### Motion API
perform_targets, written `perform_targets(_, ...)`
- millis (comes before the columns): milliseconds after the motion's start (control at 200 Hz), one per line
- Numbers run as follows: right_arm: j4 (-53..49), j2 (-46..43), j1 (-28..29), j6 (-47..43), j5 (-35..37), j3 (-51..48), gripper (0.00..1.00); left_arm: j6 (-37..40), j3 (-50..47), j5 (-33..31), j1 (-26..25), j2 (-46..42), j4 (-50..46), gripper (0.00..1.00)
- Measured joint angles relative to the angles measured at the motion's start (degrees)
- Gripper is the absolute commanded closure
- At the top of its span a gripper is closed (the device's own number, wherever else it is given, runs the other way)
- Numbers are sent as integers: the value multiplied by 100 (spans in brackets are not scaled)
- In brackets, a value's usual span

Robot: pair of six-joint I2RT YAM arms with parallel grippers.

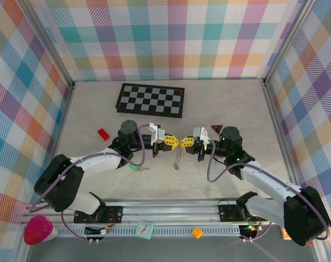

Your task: Put the keys on the keyring

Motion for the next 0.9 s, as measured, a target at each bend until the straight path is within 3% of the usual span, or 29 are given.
perform_targets(130, -448, -26, 33, -260, 50, 90, 100, 164, -37, -122, -15, -22, -227, 88)
perform_targets(525, -2063, 136, 186, -1084, 157, 737, 100, 1340, 273, -656, -107, -374, -2542, 89)
perform_targets(900, -2660, 275, 297, -1296, 474, 925, 100, 1648, 400, -743, -120, -385, -3189, 80)
